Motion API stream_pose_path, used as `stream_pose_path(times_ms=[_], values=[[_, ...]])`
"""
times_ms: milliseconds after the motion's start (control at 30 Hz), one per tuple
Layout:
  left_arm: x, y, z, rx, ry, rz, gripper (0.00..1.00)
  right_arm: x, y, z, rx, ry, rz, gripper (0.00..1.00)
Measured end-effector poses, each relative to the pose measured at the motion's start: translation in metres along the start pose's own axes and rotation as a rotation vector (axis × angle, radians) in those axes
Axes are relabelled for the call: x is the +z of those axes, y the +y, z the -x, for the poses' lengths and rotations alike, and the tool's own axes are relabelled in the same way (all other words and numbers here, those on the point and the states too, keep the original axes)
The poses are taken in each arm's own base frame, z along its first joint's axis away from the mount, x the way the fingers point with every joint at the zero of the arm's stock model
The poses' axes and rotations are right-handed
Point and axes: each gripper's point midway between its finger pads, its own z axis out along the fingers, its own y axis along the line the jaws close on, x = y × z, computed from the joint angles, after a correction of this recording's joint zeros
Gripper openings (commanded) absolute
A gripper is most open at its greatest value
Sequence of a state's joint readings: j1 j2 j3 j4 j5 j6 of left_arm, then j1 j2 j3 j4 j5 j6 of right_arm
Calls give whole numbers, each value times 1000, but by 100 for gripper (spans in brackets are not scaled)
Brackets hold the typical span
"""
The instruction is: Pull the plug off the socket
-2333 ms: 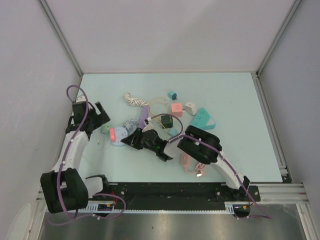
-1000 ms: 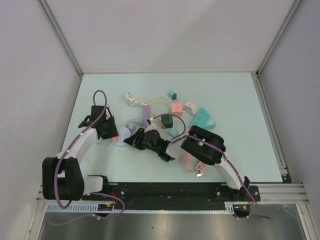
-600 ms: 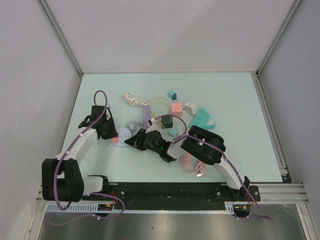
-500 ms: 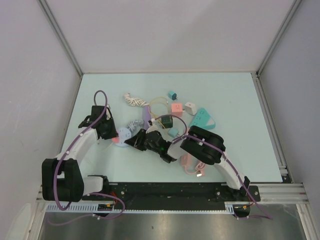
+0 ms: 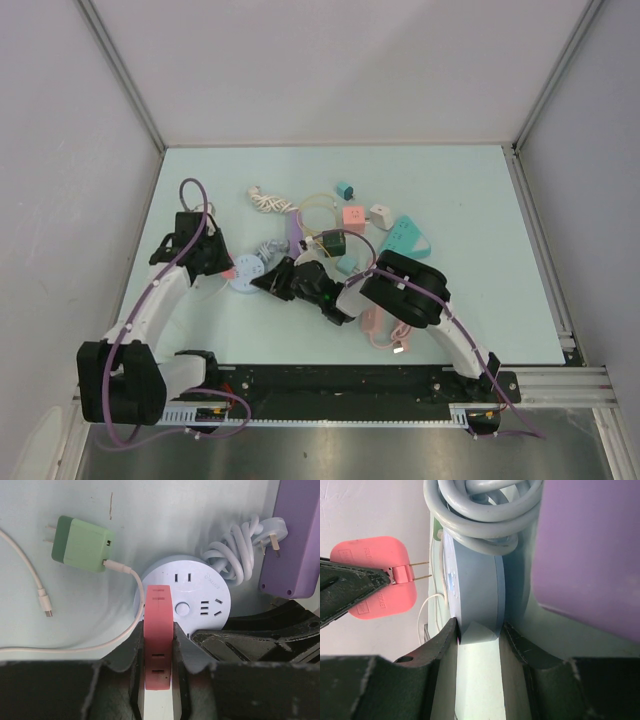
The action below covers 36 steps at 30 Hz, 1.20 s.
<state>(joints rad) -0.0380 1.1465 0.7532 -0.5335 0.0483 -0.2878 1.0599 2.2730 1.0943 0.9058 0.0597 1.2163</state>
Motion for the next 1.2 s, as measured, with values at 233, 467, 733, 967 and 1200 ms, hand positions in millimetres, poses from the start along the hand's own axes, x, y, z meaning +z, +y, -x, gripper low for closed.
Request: stream_pose_path(times_ms=[233,467,733,967,1200], values=[[-1,0,3,1,-13,-1,0,1,0,1,5,-2,5,0],[-1,2,4,0,-21,14,0,0,0,0,5,-1,10,10],[-17,3,20,0,-117,23,0,0,1,0,-8,10,16,42],[-28,7,35,-16,-195,39,0,-14,15,-6,-92,50,-1,68],[-33,0,57,-44,-233,6,1,-44,25,-37,-207,147,-80,86]])
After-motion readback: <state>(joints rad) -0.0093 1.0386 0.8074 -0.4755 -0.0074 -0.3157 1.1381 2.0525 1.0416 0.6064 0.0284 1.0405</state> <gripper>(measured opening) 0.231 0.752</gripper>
